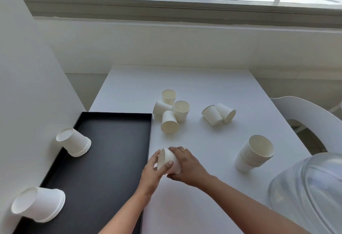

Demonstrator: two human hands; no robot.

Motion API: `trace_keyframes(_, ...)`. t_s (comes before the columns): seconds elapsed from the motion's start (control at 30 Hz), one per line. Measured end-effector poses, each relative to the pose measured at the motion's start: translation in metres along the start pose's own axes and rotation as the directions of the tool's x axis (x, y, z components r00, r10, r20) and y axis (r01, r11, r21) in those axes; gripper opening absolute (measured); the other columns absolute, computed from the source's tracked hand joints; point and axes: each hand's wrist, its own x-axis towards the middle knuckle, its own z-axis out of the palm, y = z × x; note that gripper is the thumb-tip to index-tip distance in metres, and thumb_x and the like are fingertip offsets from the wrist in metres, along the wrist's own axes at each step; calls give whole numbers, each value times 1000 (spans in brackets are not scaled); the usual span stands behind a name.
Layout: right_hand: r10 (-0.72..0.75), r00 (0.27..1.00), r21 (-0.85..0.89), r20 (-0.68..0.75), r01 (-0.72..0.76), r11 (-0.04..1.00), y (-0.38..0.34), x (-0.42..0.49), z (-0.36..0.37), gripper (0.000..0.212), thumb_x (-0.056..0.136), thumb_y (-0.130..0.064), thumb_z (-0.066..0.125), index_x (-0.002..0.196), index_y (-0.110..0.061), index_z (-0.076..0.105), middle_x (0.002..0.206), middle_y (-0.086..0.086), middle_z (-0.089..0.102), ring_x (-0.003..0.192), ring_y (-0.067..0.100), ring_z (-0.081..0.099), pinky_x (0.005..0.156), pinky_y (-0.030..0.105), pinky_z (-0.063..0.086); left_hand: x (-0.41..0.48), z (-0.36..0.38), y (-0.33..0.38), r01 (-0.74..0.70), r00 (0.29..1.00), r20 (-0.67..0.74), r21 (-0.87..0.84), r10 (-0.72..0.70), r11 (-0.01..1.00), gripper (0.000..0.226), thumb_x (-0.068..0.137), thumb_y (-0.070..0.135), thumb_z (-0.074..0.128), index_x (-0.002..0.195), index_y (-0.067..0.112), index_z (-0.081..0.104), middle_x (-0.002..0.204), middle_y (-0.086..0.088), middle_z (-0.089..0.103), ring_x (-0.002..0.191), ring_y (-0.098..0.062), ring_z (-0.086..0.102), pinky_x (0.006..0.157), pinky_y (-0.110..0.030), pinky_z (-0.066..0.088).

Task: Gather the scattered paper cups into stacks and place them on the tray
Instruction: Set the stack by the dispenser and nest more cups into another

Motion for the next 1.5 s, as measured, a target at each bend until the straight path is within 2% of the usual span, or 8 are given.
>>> trace_keyframes(0.17,-53,994,-19,99,56,998,5,3,-5,77,73,-27,75,138,-20,34,132,0,42,120,18,37,96,25,35,6,-9,1,68,996,56,88,-74,994,95,40,59,75,126,30,49,115,4,60,98,-9,63,90,-30,51)
trace_keyframes(0.27,-104,984,-6,145,106,994,4,8,-12,75,75,-33,74,138,-21,34,132,0,43,121,17,38,97,25,35,5,-11,3,63,997,-43,120,-58,991,84,38,57,77,113,30,51,109,2,62,92,-7,63,79,-26,52)
trace_keyframes(0.4,-132,983,0,125,133,991,1,18,-28,64,84,-43,63,137,-21,37,138,-2,43,128,13,35,104,29,36,5,-13,-1,42,972,-235,49,-30,998,83,40,59,75,112,26,52,108,-1,64,96,-15,63,87,-38,54)
trace_keyframes(0.63,14,997,-127,-78,-24,992,10,55,-44,46,92,-25,52,136,-16,40,139,5,42,129,22,39,101,29,33,5,-24,3,2,929,-370,-31,-13,1000,85,46,58,74,119,22,49,108,0,59,100,-19,59,87,-44,54)
trace_keyframes(0.77,73,997,-269,35,-61,961,10,75,-43,48,94,-11,42,141,-19,36,155,11,15,143,24,13,112,35,25,6,-26,1,-16,927,-374,-41,-1,999,63,66,35,81,118,21,49,108,-1,58,95,-13,58,85,-43,55)
trace_keyframes(0.97,150,983,-485,108,-79,871,13,91,-38,56,94,-11,40,146,-21,22,157,12,-1,145,30,-3,114,46,20,8,-31,3,-14,927,-376,-69,-13,998,72,52,48,79,114,25,49,109,2,59,95,-9,59,85,-43,55)
trace_keyframes(1.17,249,960,-486,125,-160,859,14,96,-34,61,92,-7,36,147,-12,9,157,12,0,145,30,-4,112,52,20,10,-37,4,-13,915,-402,-70,-16,997,86,40,61,73,115,27,50,108,6,59,98,-13,59,87,-45,54)
trace_keyframes(1.5,233,961,-543,149,-117,831,22,99,-29,61,95,-12,35,149,-17,7,156,10,5,144,29,0,106,50,27,10,-48,-2,-53,903,-430,-92,8,994,57,72,25,78,121,16,50,111,-3,59,86,-4,59,81,-40,56)
